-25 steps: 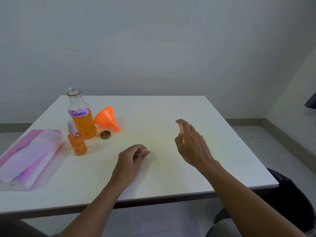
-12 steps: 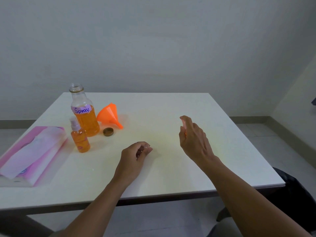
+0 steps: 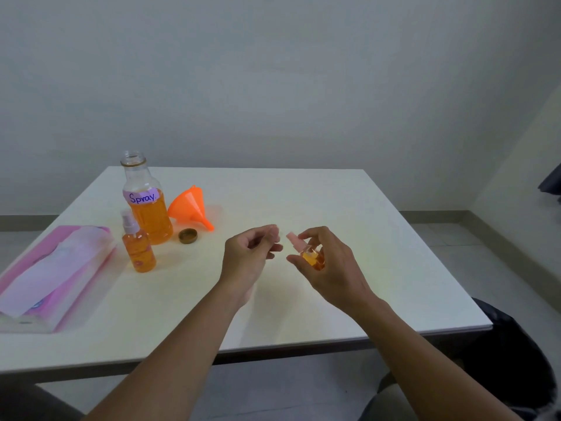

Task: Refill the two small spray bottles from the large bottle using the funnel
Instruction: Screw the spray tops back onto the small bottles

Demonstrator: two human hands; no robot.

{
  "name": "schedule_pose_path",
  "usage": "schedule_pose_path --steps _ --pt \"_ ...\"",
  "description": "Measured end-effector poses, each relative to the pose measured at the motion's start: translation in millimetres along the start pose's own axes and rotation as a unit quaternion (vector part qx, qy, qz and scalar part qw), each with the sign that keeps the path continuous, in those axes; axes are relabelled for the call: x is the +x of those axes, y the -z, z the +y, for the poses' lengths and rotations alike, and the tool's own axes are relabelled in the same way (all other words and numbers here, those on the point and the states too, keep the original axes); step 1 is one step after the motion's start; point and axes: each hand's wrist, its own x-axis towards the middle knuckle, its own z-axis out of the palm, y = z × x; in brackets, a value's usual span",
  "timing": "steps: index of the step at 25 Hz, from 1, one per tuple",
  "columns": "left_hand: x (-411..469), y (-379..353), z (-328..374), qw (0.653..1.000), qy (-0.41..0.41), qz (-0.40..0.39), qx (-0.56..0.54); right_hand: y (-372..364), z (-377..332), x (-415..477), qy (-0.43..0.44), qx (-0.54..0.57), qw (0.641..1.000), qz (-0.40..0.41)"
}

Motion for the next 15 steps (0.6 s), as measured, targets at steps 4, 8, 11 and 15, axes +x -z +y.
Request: schedule_pose_path --steps 4,8,11,15 --pt "-3.8 -6.7 7.9 0.999 0.020 -0.044 -0.019 4.0 -4.0 -5.6 0.015 -0.001 1.000 0.020" --pt "-7.2 -9.4 8.7 0.996 0.013 -0.085 0.015 6.8 -5.1 -8.3 0.010 0.050 0.998 0.036" --pt "-5.9 -10.5 14.4 0.994 -0.005 -0.099 0.036 8.4 -8.1 -8.3 -0.013 0.106 0.992 0.062" --pt "-7.5 -10.1 22.8 0.988 -0.040 -0.142 0.052 7.6 -12.0 -6.5 -0.014 0.143 0.985 0.094"
